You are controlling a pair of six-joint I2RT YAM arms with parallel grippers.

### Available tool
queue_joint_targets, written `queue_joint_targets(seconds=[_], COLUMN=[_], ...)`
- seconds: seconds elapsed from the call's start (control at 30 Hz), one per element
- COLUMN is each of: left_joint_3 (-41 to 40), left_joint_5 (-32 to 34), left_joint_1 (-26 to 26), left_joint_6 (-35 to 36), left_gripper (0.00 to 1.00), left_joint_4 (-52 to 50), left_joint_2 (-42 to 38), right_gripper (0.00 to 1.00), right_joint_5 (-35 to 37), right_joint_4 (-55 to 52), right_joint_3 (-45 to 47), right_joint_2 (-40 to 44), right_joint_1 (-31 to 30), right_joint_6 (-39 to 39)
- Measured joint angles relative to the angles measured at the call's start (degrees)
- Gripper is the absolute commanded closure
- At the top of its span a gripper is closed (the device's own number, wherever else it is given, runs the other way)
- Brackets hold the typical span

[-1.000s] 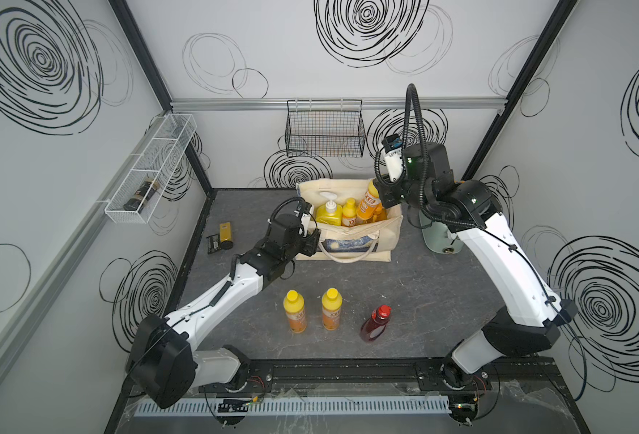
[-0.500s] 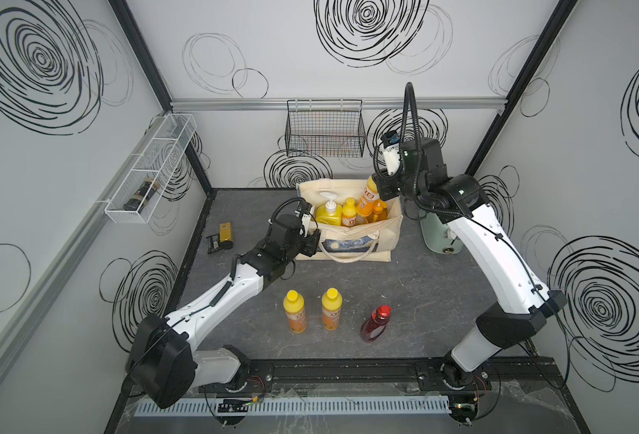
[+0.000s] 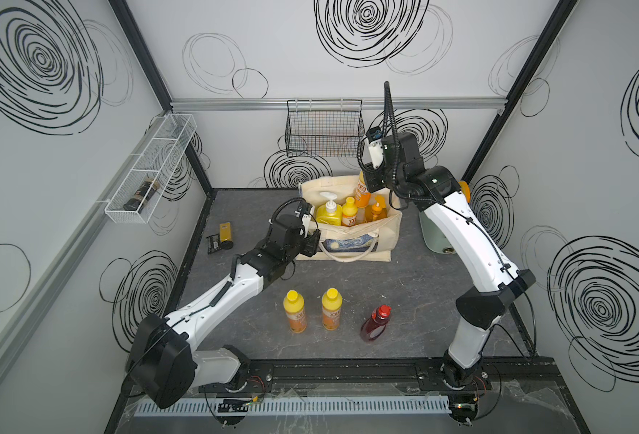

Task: Pack dish soap into the shopping bag
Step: Place the bottle of dish soap in the shopping bag.

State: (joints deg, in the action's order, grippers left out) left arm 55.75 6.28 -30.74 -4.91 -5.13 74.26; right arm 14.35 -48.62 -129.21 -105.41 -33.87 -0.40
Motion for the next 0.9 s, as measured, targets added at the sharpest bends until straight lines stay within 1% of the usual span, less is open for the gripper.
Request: queue_joint_targets(seconds=[0.23,0.5,0.9], left_joint_3=[0.0,0.0,0.2], left_joint_5=[0.0,0.0,0.2], left_joint_1=[0.0,0.0,-0.2], left_joint_6=[0.0,0.0,0.0], left_gripper=[0.34,0.35,0.35], left_joint_4=[0.0,0.0,-0.4], left_joint_2=[0.0,0.0,0.0], right_gripper=[1.0,1.0,1.0], right_joint_5=[-2.7,-3.8,-3.5], right_joint_4=[-4.6,-7.5,-8.6], right_joint_3=[-5.9,-7.1,-7.7], right_joint_2=[-5.6,-5.4,-5.0], right_joint_1=[1.7,2.5,2.5], right_joint_6=[0.4,1.1,1.2])
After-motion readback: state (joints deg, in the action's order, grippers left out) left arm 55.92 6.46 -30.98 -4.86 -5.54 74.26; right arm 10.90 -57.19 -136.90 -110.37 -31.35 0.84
